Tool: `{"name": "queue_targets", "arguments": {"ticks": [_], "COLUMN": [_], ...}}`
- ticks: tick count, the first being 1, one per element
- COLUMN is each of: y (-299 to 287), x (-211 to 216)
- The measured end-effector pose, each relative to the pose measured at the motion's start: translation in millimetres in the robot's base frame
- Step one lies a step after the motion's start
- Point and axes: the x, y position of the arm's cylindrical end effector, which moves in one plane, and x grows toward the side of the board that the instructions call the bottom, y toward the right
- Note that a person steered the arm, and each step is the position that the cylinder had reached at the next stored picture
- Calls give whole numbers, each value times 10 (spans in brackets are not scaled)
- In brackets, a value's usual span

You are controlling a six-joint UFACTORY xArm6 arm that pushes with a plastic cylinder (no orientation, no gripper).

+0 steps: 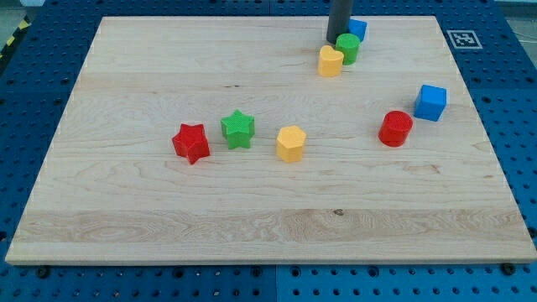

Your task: Push the yellow heart to bottom right of the green circle

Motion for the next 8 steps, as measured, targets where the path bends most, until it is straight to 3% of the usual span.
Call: {"name": "queue_targets", "arguments": {"ticks": [2, 5, 8], "y": [164, -529, -470], "x": [0, 53, 740]}}
